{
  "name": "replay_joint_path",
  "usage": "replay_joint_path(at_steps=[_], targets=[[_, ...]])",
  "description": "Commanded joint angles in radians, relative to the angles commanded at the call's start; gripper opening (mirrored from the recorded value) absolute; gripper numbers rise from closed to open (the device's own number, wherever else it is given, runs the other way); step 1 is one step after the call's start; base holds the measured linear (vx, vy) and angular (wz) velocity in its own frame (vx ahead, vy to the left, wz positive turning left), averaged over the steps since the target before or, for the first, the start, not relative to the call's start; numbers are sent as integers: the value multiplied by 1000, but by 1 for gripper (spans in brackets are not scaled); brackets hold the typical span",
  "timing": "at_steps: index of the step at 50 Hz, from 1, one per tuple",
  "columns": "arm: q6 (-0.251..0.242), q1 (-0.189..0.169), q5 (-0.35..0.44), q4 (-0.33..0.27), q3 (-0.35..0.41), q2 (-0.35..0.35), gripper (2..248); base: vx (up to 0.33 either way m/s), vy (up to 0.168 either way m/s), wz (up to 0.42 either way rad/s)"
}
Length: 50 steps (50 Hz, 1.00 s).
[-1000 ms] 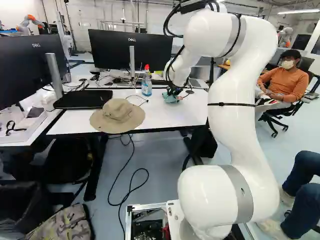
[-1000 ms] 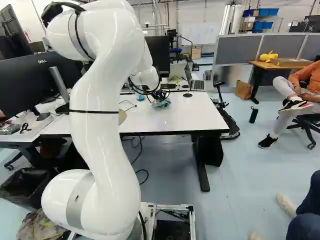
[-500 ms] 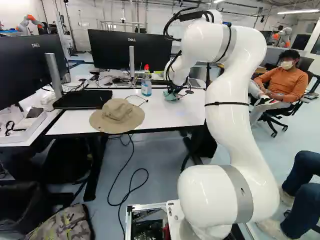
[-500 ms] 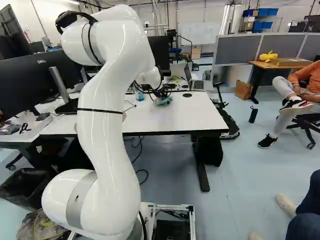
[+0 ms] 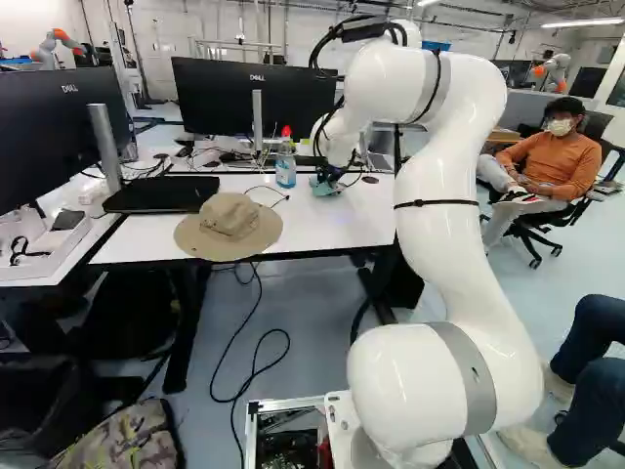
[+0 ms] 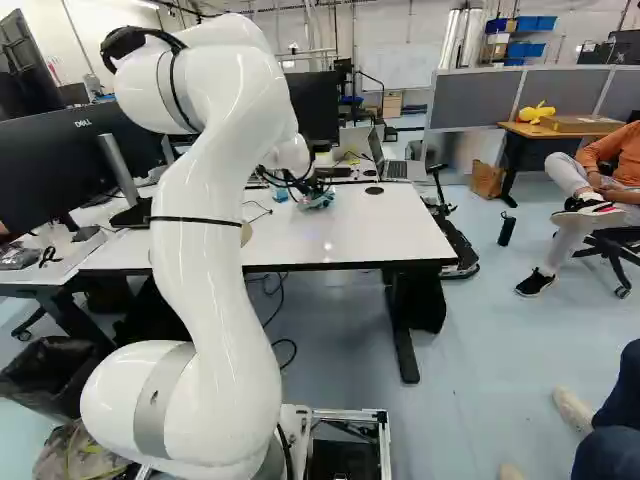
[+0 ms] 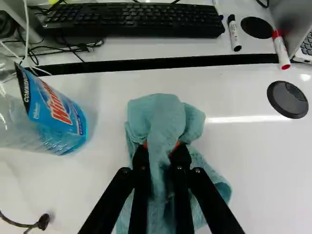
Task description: Clean the table with the green towel
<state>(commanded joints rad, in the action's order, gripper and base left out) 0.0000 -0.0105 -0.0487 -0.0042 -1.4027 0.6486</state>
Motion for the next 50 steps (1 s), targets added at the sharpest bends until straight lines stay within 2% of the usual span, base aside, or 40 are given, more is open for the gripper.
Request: replay_joint_path(at_steps=[12, 19, 38, 50], targets=[[0, 19, 0, 0, 53, -38, 52, 0, 0, 0], [0, 18, 0, 0, 88, -63, 52, 0, 0, 0], [0, -27, 0, 0, 146, -106, 52, 0, 0, 0], [0, -59, 0, 0, 141, -102, 52, 0, 0, 0]])
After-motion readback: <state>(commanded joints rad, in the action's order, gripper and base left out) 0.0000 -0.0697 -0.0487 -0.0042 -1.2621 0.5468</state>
